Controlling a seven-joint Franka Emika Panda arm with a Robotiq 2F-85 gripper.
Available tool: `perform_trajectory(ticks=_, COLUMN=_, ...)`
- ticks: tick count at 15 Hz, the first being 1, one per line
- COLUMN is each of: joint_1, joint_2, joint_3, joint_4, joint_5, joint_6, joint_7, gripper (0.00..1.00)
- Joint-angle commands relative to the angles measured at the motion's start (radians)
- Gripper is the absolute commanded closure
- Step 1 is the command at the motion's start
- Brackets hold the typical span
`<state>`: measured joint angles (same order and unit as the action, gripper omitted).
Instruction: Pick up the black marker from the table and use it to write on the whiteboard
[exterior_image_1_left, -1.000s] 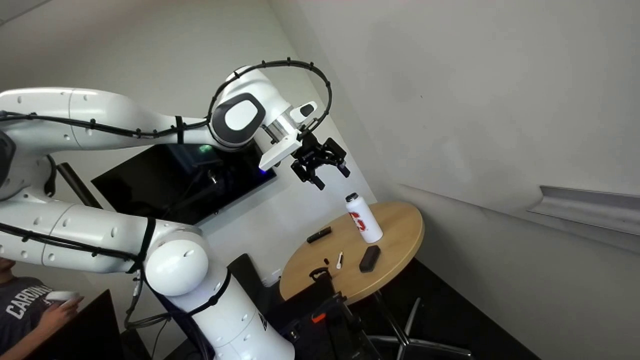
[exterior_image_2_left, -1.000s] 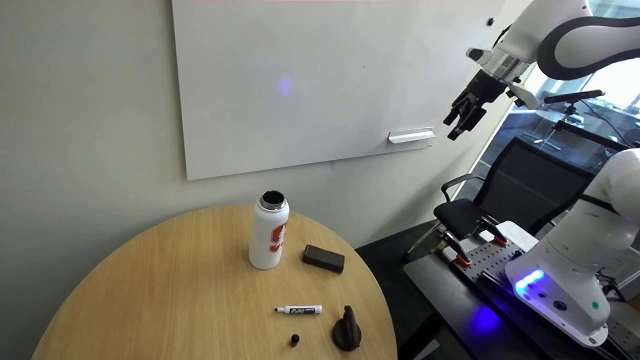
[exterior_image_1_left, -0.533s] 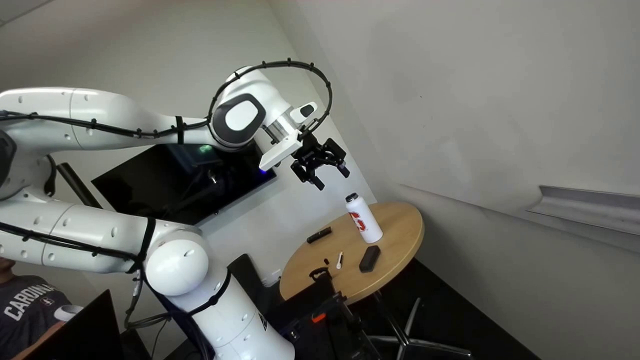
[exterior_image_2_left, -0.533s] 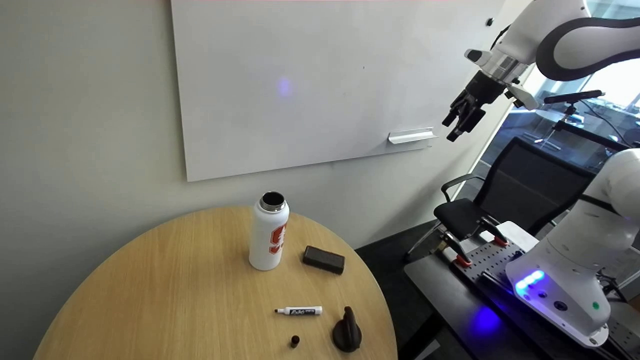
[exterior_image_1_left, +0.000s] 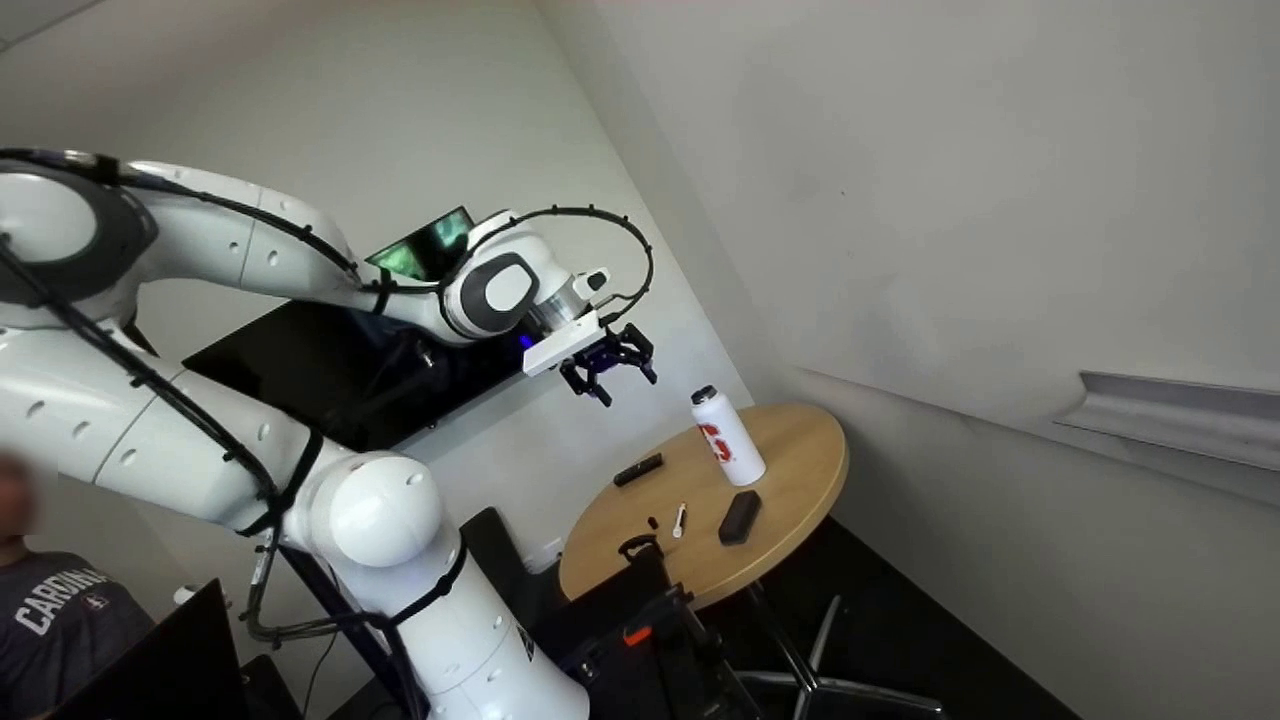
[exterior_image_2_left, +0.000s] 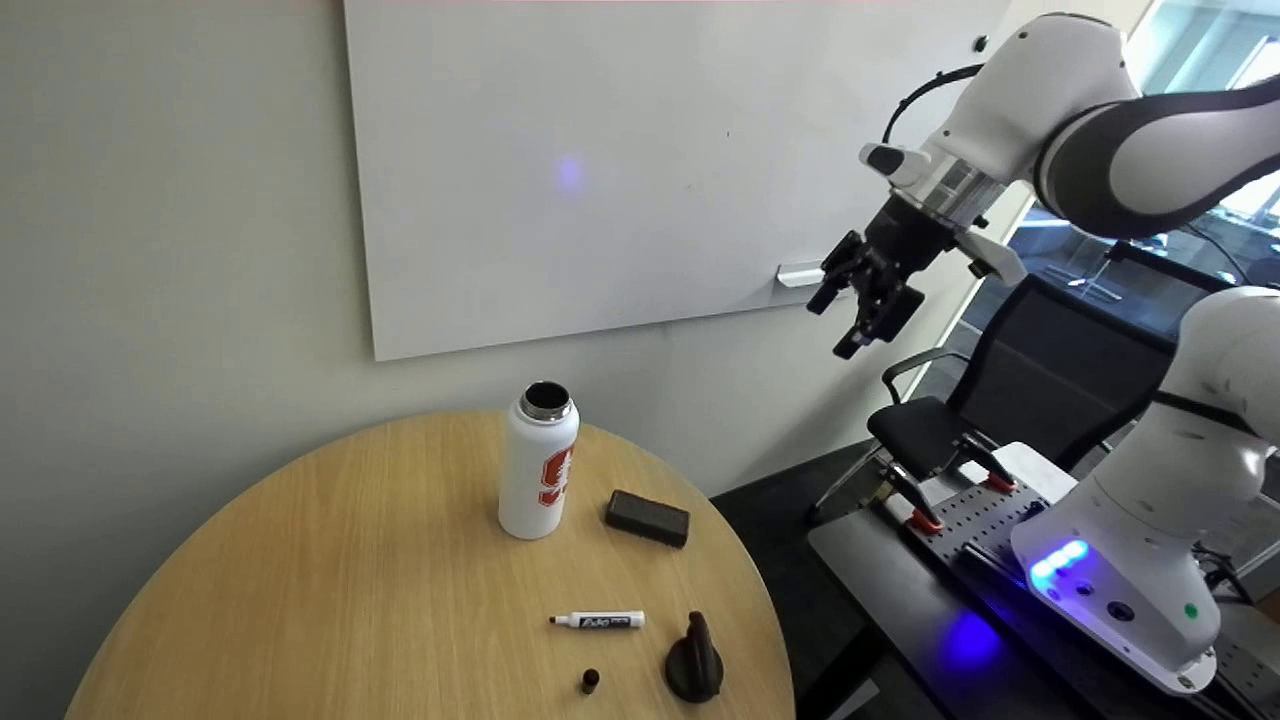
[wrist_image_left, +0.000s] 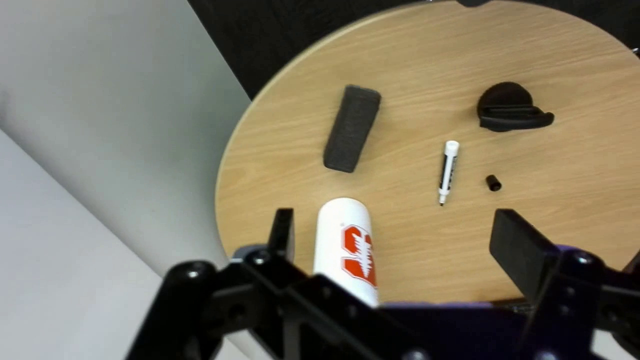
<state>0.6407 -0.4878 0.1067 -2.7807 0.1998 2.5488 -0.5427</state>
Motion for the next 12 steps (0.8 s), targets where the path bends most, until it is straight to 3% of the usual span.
perform_trajectory(ticks=1, joint_1=0.103, joint_2=0.23, joint_3=0.035, joint_4=0.077, joint_5=0.063, joint_6=0.155, joint_7=-0.003, gripper=0.0)
perform_trajectory(ticks=5, joint_1=0.157, joint_2=0.414, joint_3=0.061, joint_4=0.156, joint_5=0.109, joint_6=0.241, joint_7=-0.035, gripper=0.0)
perform_trajectory(ticks=8, joint_1=0.106, joint_2=0.396, joint_3=0.113, joint_4=0.133, joint_5=0.077, joint_6=0.225, joint_7=-0.006, gripper=0.0)
perform_trajectory(ticks=12, joint_1=0.096, joint_2=0.397, joint_3=0.12, joint_4=0.132, joint_5=0.076, joint_6=0.225, joint_7=-0.006, gripper=0.0)
